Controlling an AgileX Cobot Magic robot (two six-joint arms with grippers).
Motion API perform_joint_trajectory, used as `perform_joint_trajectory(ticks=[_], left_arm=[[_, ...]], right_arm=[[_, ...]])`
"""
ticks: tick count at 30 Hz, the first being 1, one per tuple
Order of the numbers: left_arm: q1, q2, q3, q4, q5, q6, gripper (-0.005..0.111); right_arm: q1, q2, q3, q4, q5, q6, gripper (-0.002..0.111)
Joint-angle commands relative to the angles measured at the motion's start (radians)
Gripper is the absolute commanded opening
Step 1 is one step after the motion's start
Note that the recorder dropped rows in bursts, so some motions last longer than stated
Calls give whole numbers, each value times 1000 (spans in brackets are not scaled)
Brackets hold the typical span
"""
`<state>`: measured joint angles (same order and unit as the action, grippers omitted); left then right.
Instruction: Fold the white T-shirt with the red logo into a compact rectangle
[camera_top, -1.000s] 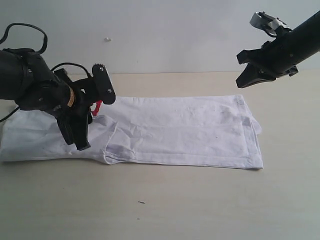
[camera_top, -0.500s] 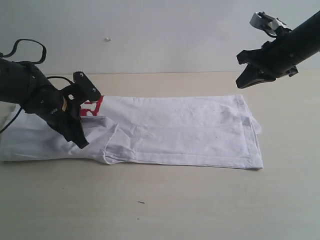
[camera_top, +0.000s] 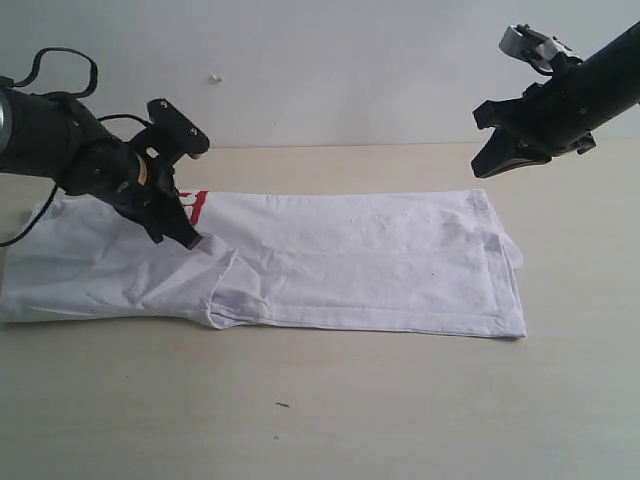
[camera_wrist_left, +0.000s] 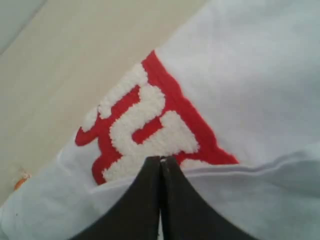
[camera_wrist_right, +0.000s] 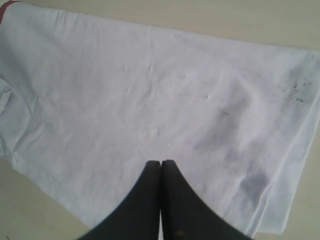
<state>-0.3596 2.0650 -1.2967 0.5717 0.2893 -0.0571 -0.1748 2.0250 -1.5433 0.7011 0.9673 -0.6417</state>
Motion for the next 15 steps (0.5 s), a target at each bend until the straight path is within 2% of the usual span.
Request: perform_joint_trajectory(ticks=[1,3,6,8,10,12,15], left_arm=[[18,-47,-6,-12,89,-74,0],[42,-73,-6,-48,124,-105,0],[84,-106,15,-215,174,-64,0],[99,-116,69,-406,176,82,0],[92,-116,137,-564,181,294,0],[91,-114,188,-631,179,371,0],[91,-102,230,-637,205,368,0]], right_arm=[[1,-3,3,-5,3,-11,0],[1,-3,3,-5,3,-11,0],[1,-3,3,-5,-6,-11,0],[1,-3,3,-5,-25,-7,0],[1,-3,3,-5,-34,-2,0],[1,-3,3,-5,-34,-2,0],[1,-3,3,-1,-1,0,0]])
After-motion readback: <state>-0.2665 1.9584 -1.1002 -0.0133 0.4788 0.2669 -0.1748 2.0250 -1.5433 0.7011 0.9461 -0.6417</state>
